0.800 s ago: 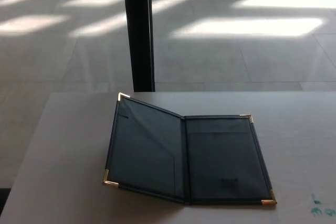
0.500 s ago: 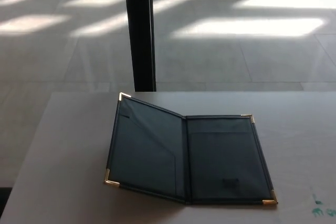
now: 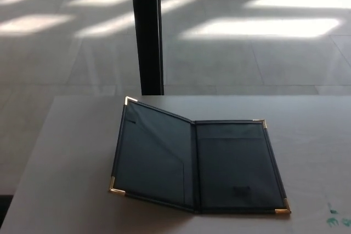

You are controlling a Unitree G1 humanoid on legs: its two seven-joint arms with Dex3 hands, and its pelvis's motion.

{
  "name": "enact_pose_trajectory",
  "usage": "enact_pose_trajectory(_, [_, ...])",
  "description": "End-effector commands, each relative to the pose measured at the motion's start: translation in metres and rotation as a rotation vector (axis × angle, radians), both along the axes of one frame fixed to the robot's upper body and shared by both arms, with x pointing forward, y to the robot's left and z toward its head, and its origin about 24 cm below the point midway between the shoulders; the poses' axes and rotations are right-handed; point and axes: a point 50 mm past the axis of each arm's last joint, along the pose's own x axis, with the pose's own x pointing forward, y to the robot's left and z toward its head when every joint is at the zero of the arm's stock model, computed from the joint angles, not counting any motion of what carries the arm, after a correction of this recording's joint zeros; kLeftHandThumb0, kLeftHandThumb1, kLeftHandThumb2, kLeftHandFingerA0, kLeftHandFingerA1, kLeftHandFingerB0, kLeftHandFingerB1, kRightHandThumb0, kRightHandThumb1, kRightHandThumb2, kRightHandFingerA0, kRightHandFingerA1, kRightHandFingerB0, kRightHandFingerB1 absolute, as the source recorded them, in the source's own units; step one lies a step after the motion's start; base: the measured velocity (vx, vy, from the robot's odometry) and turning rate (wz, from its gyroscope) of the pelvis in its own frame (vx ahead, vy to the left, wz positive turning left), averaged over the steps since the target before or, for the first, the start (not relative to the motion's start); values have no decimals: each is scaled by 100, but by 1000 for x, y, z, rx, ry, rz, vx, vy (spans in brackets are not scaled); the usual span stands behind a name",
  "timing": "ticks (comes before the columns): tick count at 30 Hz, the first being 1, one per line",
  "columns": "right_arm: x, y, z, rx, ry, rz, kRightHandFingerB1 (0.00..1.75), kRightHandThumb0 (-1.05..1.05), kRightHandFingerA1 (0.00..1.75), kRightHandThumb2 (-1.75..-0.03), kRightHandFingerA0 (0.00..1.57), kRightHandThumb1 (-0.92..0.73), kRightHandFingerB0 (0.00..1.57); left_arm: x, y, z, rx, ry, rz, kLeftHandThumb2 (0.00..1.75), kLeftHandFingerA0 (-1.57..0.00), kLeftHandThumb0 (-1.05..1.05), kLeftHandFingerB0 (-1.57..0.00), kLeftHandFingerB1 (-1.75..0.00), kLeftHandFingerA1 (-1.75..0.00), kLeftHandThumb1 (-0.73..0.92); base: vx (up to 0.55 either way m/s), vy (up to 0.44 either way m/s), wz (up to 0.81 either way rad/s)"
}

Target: The robot uses its left hand to push the cover of the diary kept in the middle of the desk to close it

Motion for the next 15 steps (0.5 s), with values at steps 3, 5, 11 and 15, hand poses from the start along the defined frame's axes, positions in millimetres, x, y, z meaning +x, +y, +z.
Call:
enact_pose_trajectory(3, [-3,-2,4,48,-30,-12,60,-99,74,-68,97,-90,63,28,-98,54,231,-213,-252,127,-29,-86,-21,-50,-57,85,0,0,0])
enact_pose_trajectory(5, [-3,-2,5,54,-35,-16,59,-99,74,-67,98,-89,64,30,-107,47,180,-174,-289,127,-32,-90,-24,-49,-56,84,0,0,0])
enact_pose_trajectory(11, [-3,-2,4,61,-31,-17,56,-101,72,-68,94,-89,62,27,-125,30,158,-112,-347,81,-36,-92,-33,-45,-48,92,0,0,0])
enact_pose_trajectory(15, [-5,-1,3,78,-43,-36,57,-99,74,-67,98,-87,65,21,-133,16,89,-52,-405,87,-32,-98,-26,-43,-46,92,0,0,0])
